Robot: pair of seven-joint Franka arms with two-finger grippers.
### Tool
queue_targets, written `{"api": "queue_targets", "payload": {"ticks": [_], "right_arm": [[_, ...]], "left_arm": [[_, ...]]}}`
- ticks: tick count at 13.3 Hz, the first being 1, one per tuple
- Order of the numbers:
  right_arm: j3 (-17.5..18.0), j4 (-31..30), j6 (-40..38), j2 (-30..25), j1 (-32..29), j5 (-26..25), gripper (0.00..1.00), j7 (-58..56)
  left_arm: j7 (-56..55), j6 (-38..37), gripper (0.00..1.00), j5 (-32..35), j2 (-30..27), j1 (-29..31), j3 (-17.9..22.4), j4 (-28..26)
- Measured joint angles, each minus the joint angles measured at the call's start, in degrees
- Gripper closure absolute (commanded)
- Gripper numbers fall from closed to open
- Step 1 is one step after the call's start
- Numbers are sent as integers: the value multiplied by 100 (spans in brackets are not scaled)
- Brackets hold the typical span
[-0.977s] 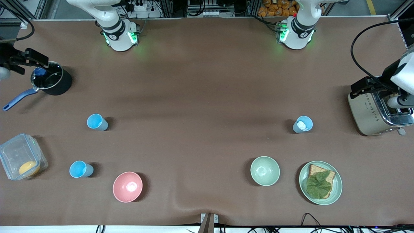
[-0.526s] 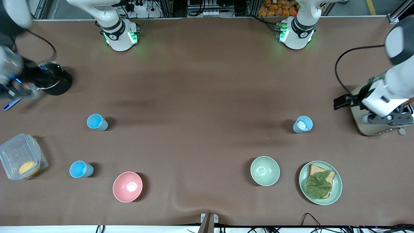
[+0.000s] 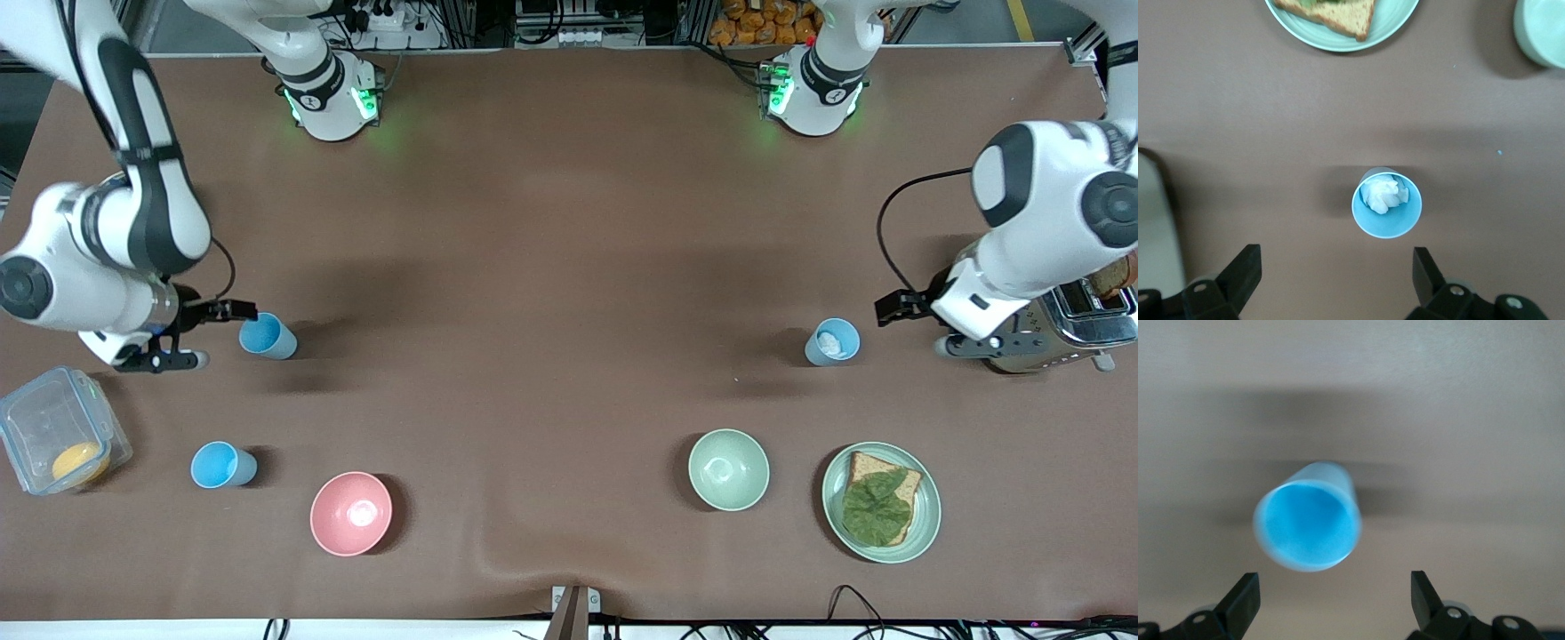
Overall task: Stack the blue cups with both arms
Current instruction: 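Close the right gripper and the left gripper around the blue cups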
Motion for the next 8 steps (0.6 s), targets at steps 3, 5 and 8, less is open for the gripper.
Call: {"api": "queue_targets", "payload": {"ticks": [3, 5, 8], "right_arm": [[-26, 24, 227, 463, -315, 597, 0, -600], [4, 42, 341, 562, -278, 800, 52, -624], [41, 55, 484, 639, -243, 819, 100, -623]], "left_arm": [[0, 883, 0, 0, 106, -1, -4, -667], [0, 1208, 0, 0, 310, -1, -4, -764], [1, 1570, 10, 0, 645, 6, -2, -765]]}}
